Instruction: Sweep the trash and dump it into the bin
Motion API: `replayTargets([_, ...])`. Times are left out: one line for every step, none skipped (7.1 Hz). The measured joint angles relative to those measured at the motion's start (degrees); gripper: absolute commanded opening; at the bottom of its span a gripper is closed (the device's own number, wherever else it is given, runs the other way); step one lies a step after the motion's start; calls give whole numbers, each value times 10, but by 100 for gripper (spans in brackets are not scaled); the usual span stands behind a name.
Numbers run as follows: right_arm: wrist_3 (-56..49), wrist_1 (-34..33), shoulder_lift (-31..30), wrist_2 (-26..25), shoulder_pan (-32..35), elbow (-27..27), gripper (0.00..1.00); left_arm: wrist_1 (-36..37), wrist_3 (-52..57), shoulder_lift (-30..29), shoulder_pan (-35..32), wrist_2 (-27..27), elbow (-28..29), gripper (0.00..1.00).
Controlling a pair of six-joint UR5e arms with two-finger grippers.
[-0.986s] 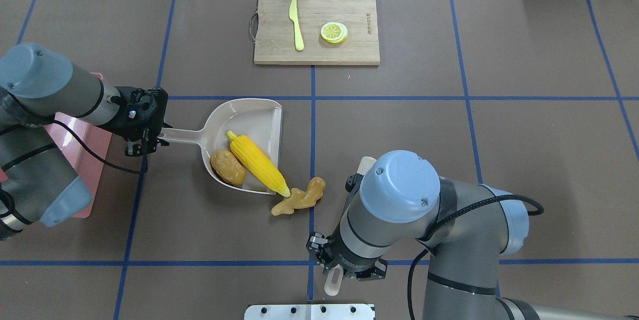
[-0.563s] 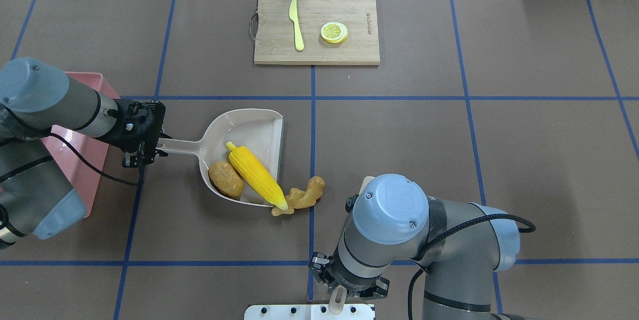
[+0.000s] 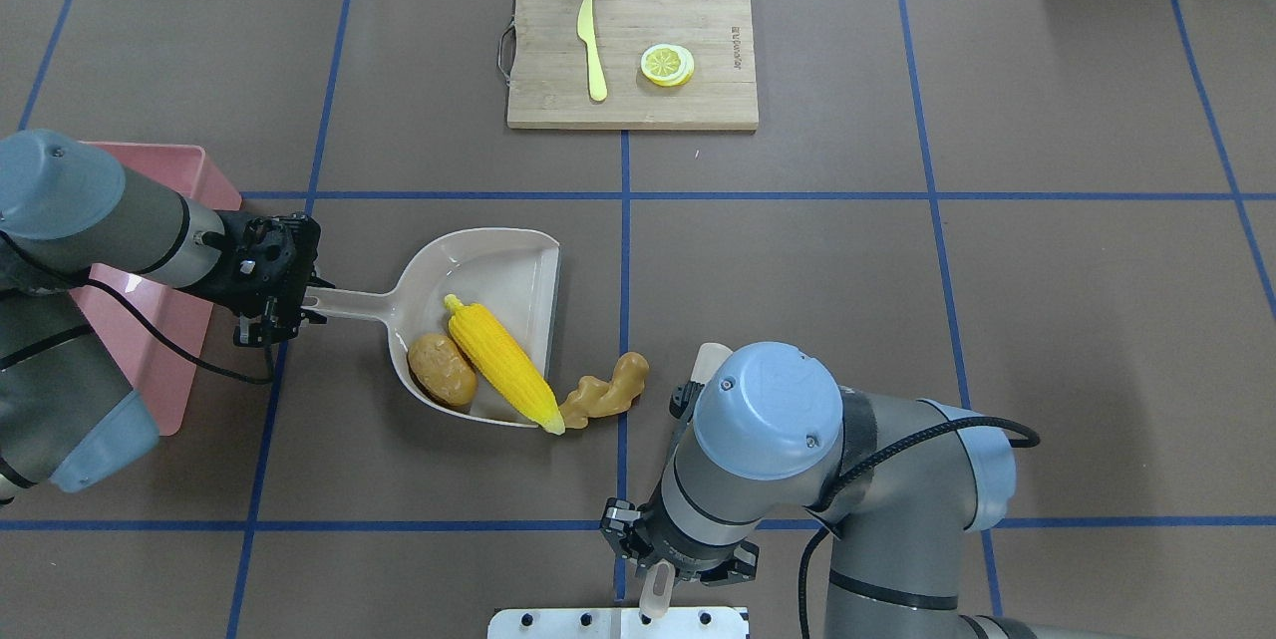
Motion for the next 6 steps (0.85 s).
replayTargets([-1,24,8,-1,2,-19,0,-3,0,4,0,0,-1,0])
replayTargets([-2,44,17,-4,3,-41,0,-5,0,10,0,0,-3,0])
replayTargets([-2,62,24,-8,4,-60,0,-5,1,15,1,0,-7,0])
replayTargets([-3,76,29,-10,7,-75,0,-4,1,18,1,1,-13,0])
replayTargets([-3,94,36,-13,11,-91,0,-3,2,20,1,1,-21,0])
replayTargets([-3,118,43,-14,14,-109,0,-1,2,22,2,1,-28,0])
